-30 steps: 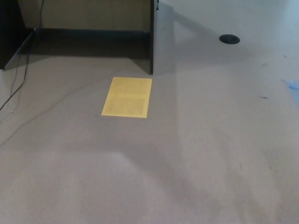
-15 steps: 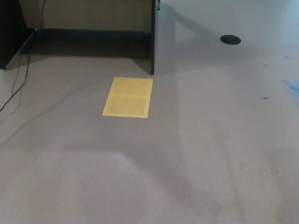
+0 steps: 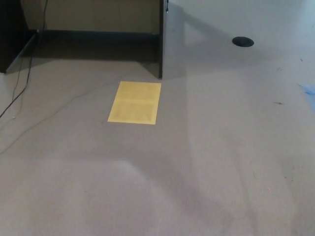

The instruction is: There is a tripod standing in front of the robot and the robot extends its left arm to grab it. It lifts the tripod and passes it to a person.

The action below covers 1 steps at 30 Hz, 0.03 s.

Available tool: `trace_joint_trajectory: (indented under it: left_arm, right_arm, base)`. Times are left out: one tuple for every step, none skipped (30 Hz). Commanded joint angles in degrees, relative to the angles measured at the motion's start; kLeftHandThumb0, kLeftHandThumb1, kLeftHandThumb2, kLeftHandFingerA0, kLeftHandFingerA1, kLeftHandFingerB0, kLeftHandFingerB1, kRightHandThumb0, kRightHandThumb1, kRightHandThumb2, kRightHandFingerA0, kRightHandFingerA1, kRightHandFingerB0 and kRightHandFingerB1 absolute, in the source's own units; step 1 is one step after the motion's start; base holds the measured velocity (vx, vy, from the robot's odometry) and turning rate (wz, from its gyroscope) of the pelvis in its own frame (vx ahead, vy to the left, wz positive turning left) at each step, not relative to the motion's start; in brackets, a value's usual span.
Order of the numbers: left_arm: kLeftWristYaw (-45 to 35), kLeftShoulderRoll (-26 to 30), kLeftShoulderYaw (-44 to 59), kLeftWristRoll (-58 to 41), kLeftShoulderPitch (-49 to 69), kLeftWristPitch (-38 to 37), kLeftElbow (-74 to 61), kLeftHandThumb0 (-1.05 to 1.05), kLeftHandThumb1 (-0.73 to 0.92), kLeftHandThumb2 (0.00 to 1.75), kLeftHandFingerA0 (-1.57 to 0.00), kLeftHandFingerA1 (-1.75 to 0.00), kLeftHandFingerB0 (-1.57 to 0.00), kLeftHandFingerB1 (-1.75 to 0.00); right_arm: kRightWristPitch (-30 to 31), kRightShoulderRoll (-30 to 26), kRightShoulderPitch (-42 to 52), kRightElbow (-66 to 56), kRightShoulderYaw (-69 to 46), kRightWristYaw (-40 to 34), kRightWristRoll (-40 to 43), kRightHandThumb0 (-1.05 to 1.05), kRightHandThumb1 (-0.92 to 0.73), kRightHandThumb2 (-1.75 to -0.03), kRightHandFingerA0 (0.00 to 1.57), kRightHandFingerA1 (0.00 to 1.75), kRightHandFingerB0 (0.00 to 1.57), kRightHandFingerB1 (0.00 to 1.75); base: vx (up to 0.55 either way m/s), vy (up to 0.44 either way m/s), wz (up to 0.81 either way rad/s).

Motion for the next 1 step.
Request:
trace_joint_trajectory:
  left_arm:
    - [-0.1, 1.1, 0.0, 0.3, 0.1, -1.2, 0.4, -0.53, 0.44, 0.69, -0.22, -0.42, -0.15, -0.36]
  right_arm:
    - [-0.4, -0.2, 0.9, 0.3, -0.3, -0.5, 0.2, -0.38, -0.67, -0.61, 0.71, 0.42, 0.53, 0.37]
  base:
    - [0.00, 0.000, 0.00]
